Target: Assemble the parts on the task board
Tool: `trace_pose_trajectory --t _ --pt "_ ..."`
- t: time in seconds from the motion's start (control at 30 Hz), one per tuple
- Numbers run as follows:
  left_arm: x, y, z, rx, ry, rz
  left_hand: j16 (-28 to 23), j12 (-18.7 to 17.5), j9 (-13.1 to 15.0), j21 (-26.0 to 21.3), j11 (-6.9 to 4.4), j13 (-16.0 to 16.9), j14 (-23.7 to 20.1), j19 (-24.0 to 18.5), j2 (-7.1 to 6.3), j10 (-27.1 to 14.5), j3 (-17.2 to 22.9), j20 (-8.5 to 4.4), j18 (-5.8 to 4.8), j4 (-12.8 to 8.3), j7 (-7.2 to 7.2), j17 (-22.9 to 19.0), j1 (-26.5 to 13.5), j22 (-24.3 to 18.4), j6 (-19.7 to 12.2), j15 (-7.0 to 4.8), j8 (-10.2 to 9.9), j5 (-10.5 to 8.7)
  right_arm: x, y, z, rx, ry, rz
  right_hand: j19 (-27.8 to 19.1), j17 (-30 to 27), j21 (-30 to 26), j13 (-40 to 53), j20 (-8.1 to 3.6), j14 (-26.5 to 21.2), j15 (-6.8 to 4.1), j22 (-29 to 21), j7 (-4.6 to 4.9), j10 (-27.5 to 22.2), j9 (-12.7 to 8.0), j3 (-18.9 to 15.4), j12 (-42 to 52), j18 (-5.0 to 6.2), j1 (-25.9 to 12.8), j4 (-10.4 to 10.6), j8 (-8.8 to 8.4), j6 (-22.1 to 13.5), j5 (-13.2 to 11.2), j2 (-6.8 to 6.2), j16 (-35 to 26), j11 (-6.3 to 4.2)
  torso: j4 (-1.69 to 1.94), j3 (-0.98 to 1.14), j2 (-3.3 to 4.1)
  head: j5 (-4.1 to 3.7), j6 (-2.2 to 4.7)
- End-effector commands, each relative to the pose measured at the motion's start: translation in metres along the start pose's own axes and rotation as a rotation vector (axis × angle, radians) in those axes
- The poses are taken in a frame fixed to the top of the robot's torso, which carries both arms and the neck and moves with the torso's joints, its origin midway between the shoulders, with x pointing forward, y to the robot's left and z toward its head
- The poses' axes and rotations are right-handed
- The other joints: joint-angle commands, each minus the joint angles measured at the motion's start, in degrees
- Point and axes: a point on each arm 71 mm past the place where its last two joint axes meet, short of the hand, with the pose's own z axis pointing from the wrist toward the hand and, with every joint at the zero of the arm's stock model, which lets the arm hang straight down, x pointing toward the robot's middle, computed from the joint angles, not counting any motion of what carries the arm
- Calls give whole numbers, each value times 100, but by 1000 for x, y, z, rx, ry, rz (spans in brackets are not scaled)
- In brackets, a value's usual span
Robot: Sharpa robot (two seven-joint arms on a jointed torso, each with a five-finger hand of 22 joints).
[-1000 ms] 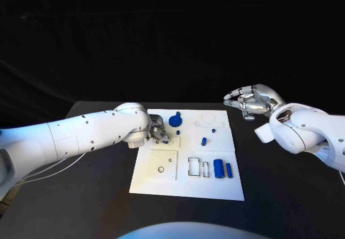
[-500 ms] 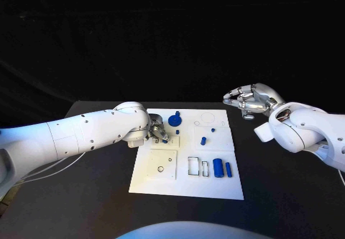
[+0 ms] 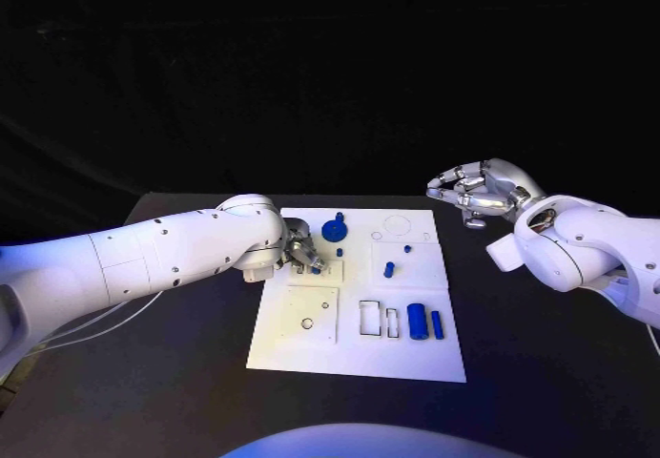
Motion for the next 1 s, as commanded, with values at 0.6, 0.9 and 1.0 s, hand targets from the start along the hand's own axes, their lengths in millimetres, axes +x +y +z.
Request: trace_pose_trajectory --t 0.6,0.9,1.0 --pt "5 5 0 -29 32 13 35 -17 -13 -25 -13 -79 466 71 -19 -37 -416 -10 -33 277 41 926 -32 26 29 -47 -19 -16 0 0 -1 -9 7 -1 -54 -8 -54 -17 -5 204 -26 -18 -9 -56 32 -103 -36 85 -133 122 77 -67 -55 -53 -45 -3 -2 -1 3 -6 22" --pt "1 7 -6 -11 14 -40 20 54 4 -32 -1 -44 455 76 -91 -30 -894 -9 -33 496 55 880 -170 28 15 -40 -6 -30 -2 -2 -1 -3 4 -2 -77 -39 -102 -36 -6 194 -27 -47 -12 -75 41 -156 -47 95 -163 169 93 -86 -73 -67 -64 -4 -4 -1 4 -35 50" --pt "-2 8 -9 -2 3 -56 13 72 2 -33 2 -37 450 78 -92 -39 -1023 -6 -33 498 58 862 -266 31 0 -37 -15 -52 -3 -2 -1 -1 3 -2 -84 -47 -117 -41 -6 191 -27 -55 -12 -80 44 -175 -49 97 -172 185 96 -96 -79 -72 -69 -4 2 1 -5 -35 46"
